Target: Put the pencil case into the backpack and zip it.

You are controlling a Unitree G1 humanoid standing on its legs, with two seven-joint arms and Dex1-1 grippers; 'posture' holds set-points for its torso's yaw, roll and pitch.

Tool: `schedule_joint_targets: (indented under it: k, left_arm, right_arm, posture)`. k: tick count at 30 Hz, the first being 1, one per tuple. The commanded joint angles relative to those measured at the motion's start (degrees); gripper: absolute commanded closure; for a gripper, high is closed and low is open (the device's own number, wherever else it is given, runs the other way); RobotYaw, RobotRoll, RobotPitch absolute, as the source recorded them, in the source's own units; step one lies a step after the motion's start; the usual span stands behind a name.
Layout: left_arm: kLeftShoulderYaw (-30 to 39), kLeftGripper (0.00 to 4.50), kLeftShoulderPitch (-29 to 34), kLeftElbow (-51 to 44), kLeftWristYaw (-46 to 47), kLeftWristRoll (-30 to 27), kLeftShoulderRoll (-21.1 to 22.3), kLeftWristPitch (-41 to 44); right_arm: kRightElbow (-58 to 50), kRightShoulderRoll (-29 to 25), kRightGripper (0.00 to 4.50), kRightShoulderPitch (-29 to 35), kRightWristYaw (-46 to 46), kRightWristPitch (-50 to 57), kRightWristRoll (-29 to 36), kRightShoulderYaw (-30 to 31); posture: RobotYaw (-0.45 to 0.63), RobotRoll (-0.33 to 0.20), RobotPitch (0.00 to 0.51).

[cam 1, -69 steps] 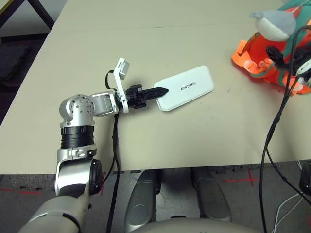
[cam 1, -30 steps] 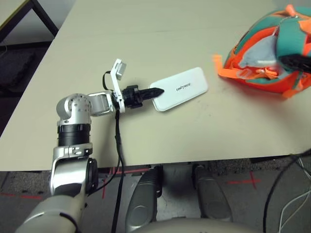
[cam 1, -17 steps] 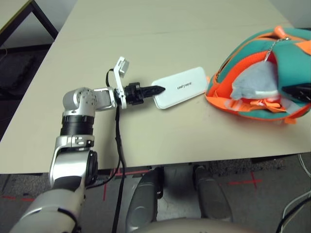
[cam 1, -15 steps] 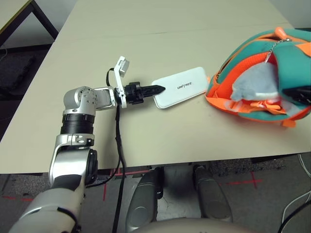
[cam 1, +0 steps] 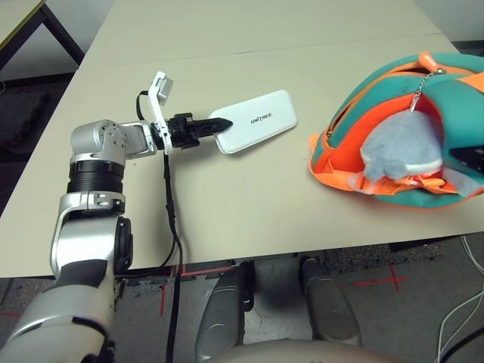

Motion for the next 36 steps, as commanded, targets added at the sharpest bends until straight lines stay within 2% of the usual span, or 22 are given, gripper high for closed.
schedule_joint_targets:
  k: [1,4,7,11,14,17,20,26,33,36]
  left_arm:
    - [-2.25,3.08,-7.73,-1.52,-8.01,1.19,4.74,-1.61]
    - [-6.18,3.08,-15.81,2.0,-16.44,4.22,8.67,-4.93]
    - [-11.02,3.08,-23.84,7.04,-25.43,8.64,10.56,-9.67]
    - [-16.72,3.08,-27.04,9.01,-34.33,11.98,11.21,-16.83]
    - [-21.35,3.08,-27.16,7.42,-34.9,10.36,11.86,-22.13]
    - [-24.04,3.08,-28.01,7.56,-34.9,9.64,10.7,-26.23]
    - [-26.53,3.08,-28.41,6.3,-34.9,7.43,10.28,-27.49]
    - [-32.68,3.08,-28.7,1.26,-34.9,0.97,12.51,-27.36]
    - [-32.26,3.08,-26.88,-4.42,-34.9,-5.53,14.4,-25.86]
    - [-32.27,3.08,-26.3,-6.41,-34.9,-6.68,15.29,-25.54]
  right_arm:
    - [-6.38,3.83,4.35,2.45,-2.71,-1.18,-5.06,6.04]
    - [-8.03,5.78,4.35,2.08,-2.41,-3.71,-6.58,8.68]
    - [-7.7,5.68,4.35,1.37,-1.77,-5.1,-7.6,10.21]
    - [-6.84,5.29,4.35,-0.01,-0.71,-6.1,-9.82,12.37]
    - [-5.95,4.74,4.35,-1.64,0.06,-6.71,-11.7,14.21]
    - [-4.93,4.31,4.35,-3.47,0.69,-7.13,-13.55,16.0]
    - [-4.16,4.17,4.35,-5.18,1.2,-7.53,-15.15,17.27]
    - [-1.81,4.26,4.35,-8.43,2.62,-7.68,-20.59,19.55]
    - [-0.27,6.2,4.35,-10.05,4.13,-7.79,-25.67,21.88]
    - [0.39,6.99,4.35,-10.68,4.95,-7.83,-28.13,22.75]
  posture:
    - [-0.13,0.0,0.2]
    - [-0.11,0.0,0.201]
    - [-0.1,0.0,0.199]
    - [-0.1,0.0,0.2]
    - [-0.09,0.0,0.202]
    - [-0.09,0.0,0.202]
    - [-0.1,0.0,0.2]
    - [-0.1,0.0,0.199]
    - [-0.1,0.0,0.193]
    - [-0.09,0.0,0.19]
